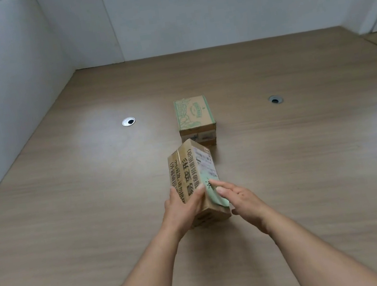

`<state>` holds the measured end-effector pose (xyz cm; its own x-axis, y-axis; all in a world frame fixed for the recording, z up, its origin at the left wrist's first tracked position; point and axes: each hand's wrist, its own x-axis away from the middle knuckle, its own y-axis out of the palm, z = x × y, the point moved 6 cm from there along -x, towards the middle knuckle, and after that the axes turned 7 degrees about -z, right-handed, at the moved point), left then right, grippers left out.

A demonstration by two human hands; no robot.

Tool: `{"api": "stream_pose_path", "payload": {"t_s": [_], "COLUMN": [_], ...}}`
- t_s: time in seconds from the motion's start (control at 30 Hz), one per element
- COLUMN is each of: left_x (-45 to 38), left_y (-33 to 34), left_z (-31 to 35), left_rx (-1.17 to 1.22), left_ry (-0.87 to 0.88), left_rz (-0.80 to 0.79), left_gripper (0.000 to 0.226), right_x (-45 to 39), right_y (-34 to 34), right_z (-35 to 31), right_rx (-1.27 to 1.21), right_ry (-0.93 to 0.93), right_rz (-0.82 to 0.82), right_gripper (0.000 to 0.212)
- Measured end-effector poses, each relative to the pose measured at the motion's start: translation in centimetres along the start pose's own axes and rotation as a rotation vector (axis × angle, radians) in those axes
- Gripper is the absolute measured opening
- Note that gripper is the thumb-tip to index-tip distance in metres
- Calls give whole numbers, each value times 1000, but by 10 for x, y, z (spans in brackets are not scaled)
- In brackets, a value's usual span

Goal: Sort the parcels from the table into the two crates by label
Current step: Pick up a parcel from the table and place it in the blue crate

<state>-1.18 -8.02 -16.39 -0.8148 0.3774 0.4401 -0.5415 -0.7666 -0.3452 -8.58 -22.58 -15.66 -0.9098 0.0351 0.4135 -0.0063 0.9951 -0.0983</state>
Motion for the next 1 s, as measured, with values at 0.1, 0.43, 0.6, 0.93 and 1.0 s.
{"api": "stream_pose_path", "payload": {"t_s": [0.1,0.43,0.6,0.93,1.0], "left_x": [8,64,102,183,202], "left_y": [4,15,17,-18,-31], "left_z": [-8,9,10,-31,-47], "left_rx": [33,438,477,324,269], "left_ry": [-85,121,192,201,164], "left_rz": [-44,-170,-183,33,128], "left_gripper": [133,57,67,72,67], "right_x": [4,41,67,92,94], "right_y": [3,3,20,74,91], "right_z": [-6,-9,3,9,11], "right_rx": [6,-154,-253,-221,-206], "right_ry": [-56,-104,-71,-131,-125], "right_rz": [16,25,-176,-270,-312], "right_gripper": [33,112,86,85,87]}}
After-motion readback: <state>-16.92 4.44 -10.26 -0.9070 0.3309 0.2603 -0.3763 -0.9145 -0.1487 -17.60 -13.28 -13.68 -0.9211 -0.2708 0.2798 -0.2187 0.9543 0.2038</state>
